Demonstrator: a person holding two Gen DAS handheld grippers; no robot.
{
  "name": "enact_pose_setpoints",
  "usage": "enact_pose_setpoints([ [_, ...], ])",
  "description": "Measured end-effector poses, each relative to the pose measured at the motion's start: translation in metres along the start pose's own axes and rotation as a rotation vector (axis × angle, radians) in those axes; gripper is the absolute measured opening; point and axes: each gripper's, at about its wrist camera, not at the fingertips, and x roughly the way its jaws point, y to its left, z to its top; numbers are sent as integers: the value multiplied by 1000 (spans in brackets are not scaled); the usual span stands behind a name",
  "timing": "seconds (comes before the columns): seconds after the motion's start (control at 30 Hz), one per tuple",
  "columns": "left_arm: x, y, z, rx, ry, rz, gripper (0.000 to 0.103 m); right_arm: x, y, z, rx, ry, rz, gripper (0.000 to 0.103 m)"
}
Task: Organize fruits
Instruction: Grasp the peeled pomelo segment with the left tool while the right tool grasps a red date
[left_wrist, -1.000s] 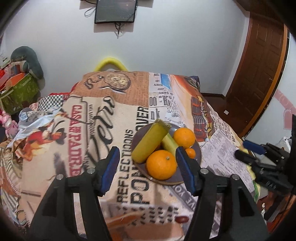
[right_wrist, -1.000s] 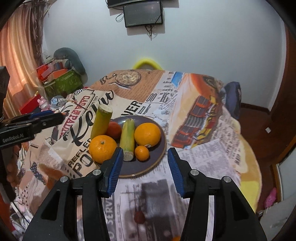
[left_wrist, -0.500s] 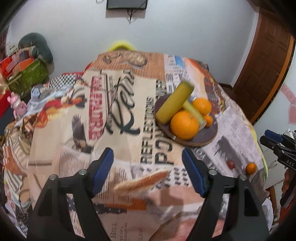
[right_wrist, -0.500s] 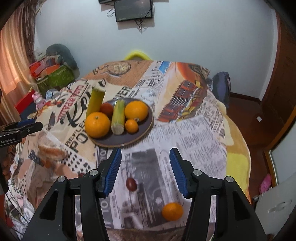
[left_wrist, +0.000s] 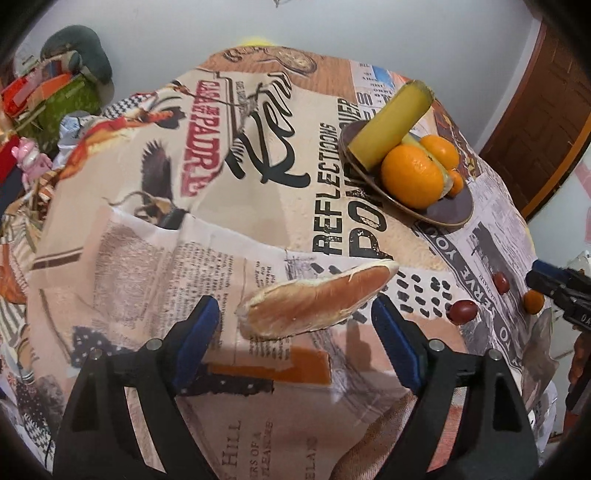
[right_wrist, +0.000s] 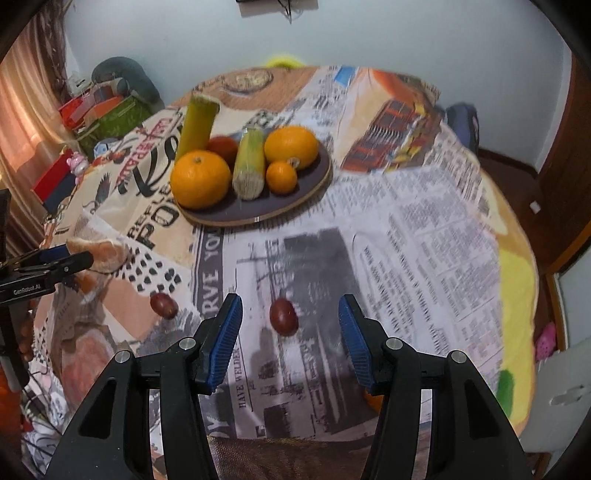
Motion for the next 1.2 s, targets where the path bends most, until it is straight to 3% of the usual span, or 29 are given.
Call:
enact_pose_setpoints([
  [0.13,10,-3,2,-5,-4,-28,83,12,1,-4,2,44,22,51],
  [0.2,10,-9,2,18,-24,-34,74,17,5,-7,-18,64,32,48],
  [0.23,9,-12,1,39,-37,-23,73,18,6,-7,-24,68,35,42],
  [0.33,8,-15,-1,69,-34,-39,54,24,7,-9,-26,86,48,30],
  [0.47,6,-16,-8,83,-3,-86,42,25,1,-12,-18,78,34,27],
  [0.53,5,-20,-14,96,20,-126,41,25,-2,-12,-13,75,31,22],
  [0.63,6,-29,-16,137,17,-86,41,26,-5,-13,-4,72,34,21],
  [0.87,20,-25,-1,91,22,-94,41,28,-5,-14,8,63,42,21],
  [0.93,22,-29,2,93,16,-87,41,29,-6,-14,12,59,41,16],
  [1.2,22,-37,14,77,-55,-59,41,28,-7,-13,17,38,55,14],
])
